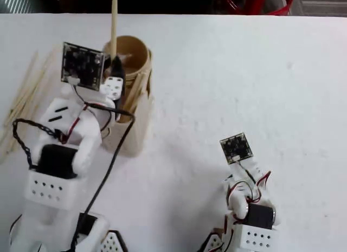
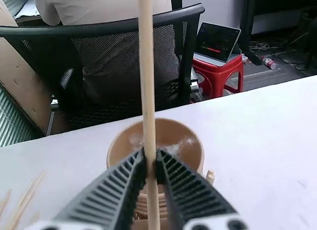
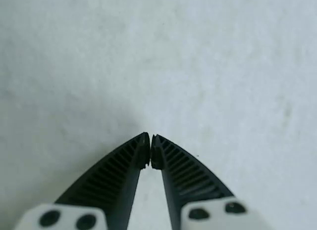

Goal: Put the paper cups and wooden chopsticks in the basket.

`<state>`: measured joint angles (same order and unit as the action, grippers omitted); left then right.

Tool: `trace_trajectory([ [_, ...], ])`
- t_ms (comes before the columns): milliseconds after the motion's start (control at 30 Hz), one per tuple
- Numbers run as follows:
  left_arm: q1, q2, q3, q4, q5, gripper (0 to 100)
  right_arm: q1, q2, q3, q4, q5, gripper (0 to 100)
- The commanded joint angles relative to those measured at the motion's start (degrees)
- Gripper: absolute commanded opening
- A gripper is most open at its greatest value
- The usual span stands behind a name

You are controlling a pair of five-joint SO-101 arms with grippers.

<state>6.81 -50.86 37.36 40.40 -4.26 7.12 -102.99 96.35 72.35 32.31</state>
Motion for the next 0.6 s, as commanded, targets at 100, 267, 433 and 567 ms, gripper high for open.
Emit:
trace_trajectory([
  [100,-0.2,-1.4,2.2,-3.3,0.5,12,0.2,-0.4,0.5,-0.9,0.2,1.9],
  [267,-2.5,-1.5,-1.9,1.6,0.4,12,0.2,-0.4,0.5,-0.9,0.2,1.9],
  [433,-5.0,-6.9,-10.0,8.7,-3.4,12,0.2,-0.4,0.5,-0.9,0.2,1.9],
  [567,-12.8,-11.8,-19.4,16.1,-10.5,12,0.2,-0.4,0.5,-0.9,0.2,1.9],
])
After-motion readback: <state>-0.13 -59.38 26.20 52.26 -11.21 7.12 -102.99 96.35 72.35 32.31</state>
